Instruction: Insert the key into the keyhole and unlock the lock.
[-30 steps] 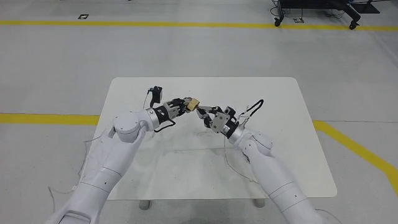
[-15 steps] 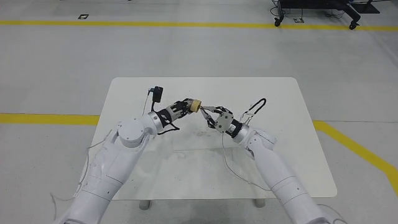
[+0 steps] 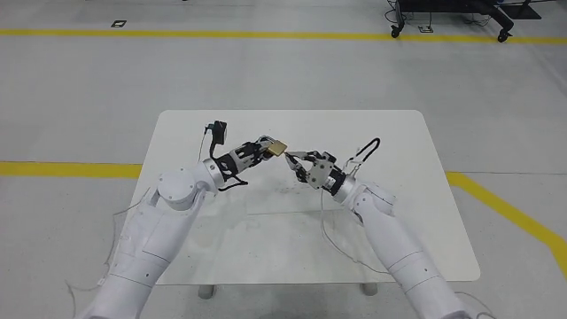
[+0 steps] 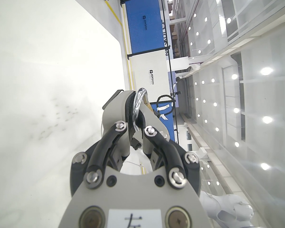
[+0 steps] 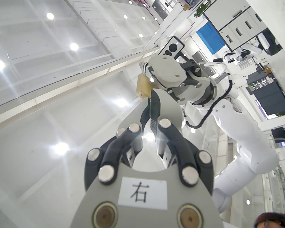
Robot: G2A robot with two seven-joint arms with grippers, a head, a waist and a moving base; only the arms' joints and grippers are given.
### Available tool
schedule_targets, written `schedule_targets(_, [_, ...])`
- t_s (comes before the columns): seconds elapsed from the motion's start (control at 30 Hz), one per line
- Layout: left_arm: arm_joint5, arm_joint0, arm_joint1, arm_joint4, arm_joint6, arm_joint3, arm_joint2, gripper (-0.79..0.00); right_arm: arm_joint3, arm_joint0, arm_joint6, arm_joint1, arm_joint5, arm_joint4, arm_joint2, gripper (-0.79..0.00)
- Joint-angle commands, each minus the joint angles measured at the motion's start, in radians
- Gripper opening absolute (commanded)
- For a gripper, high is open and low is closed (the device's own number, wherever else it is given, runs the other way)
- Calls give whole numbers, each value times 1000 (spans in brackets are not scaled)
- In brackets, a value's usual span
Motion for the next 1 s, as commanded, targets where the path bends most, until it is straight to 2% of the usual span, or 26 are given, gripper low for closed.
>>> schedule_targets(0.0, [5, -3, 1, -29, -17, 10, -11, -785, -33, -18, -9, 6, -18, -19, 16, -55])
schedule_targets(0.03, [6, -5, 1, -39, -24, 13, -16, -785, -52, -28, -9, 9, -31, -34, 23, 0])
schedule_targets(0.23, [31, -21, 2, -90, -78, 40, -28, -785, -195, -106, -62, 34, -150, -210, 74, 0])
schedule_targets(0.33, [86, -43, 3, -78, -133, 60, -10, -785, -311, -179, -181, 47, -247, -339, 121, 0])
schedule_targets(0.43, [137, -79, 2, 15, -172, 75, 38, -785, -463, -279, -352, 58, -324, -471, 181, 0])
schedule_targets(0.83, [297, -142, -26, 410, -28, 85, 254, -785, -463, -279, -352, 58, -324, -471, 181, 0])
schedule_targets(0.87, [313, -146, -29, 426, -26, 88, 267, -727, -463, -279, -352, 58, -324, -471, 181, 0])
schedule_targets(0.97, [344, -158, -36, 444, -11, 100, 282, -456, -463, -279, -352, 58, -324, -471, 181, 0])
